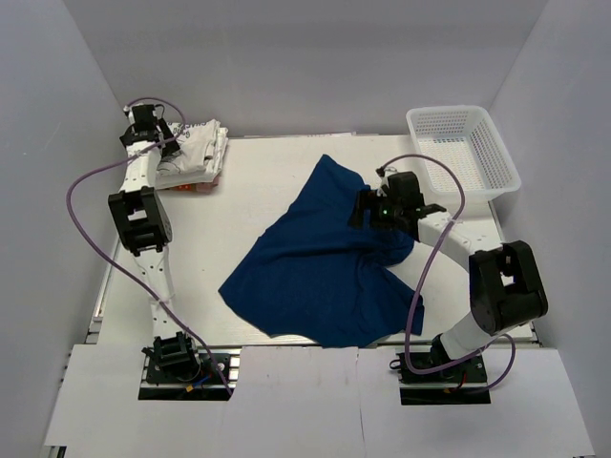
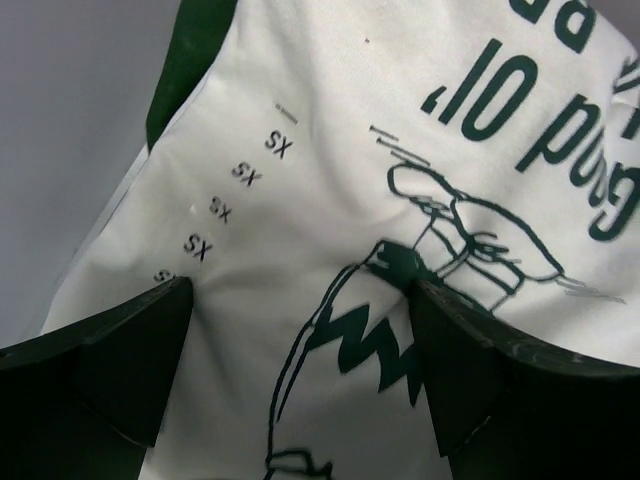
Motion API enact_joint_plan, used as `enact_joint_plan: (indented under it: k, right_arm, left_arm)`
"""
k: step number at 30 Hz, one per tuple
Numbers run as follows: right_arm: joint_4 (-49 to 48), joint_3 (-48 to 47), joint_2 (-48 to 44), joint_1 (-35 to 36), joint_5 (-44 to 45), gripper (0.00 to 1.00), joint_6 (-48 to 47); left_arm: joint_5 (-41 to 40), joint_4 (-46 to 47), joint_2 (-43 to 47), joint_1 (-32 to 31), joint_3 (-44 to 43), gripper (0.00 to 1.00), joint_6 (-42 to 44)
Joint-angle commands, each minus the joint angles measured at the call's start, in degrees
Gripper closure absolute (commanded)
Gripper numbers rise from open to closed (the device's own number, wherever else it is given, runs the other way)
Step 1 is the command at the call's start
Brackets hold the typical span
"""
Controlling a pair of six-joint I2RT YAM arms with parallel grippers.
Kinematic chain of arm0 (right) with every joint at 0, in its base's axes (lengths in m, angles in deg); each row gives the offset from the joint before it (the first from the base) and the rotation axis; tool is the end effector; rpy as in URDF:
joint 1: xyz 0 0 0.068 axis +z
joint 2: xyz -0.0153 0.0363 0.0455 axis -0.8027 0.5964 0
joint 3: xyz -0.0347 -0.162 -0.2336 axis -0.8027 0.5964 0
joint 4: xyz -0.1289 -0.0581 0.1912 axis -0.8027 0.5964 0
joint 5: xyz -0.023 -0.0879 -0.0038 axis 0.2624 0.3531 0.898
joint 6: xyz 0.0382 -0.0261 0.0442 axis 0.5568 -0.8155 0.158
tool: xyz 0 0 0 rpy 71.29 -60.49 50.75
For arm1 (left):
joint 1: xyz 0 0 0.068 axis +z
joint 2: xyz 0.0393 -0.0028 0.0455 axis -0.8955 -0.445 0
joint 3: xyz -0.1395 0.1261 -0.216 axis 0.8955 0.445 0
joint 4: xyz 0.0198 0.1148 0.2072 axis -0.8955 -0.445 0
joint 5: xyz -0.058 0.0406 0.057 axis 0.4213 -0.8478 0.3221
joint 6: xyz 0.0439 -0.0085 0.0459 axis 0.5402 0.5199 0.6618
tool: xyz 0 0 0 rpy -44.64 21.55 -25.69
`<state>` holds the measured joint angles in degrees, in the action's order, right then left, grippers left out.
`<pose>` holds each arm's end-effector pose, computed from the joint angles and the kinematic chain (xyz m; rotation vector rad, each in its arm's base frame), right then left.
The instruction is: Fold and stack the t-shirts
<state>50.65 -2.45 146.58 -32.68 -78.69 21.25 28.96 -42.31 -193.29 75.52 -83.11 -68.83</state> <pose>0.2984 0.1218 0.2285 -0.1533 2.3265 0.5369 0.5398 0.1289 0.2163 -0.6608 2.2189 0.3208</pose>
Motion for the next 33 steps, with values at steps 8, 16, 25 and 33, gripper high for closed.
enact_joint_plan:
  k: [8,16,25,33]
  right_arm:
    - [7.3,-11.0,-2.3,0.0,9.0,0.1,3.2]
    - [5.4,-8.6,1.1,0.1,12.8,0.1,3.9]
    - [6.8,-19.0,17.0,0.1,14.4,0.1,9.2]
    - [3.4,-15.3,20.1,-0.3,14.1,0.1,13.1]
  left_arm:
    - [13.7,-6.5,32.1,-0.8,4.1,0.01,-9.9]
    - [26.9,2.8,62.4,-5.1,48.5,0.01,-21.1]
    - [40.0,9.6,92.2,-14.1,92.1,0.01,-28.9]
    - [39.2,16.9,81.5,-23.4,101.8,0.01,-30.6]
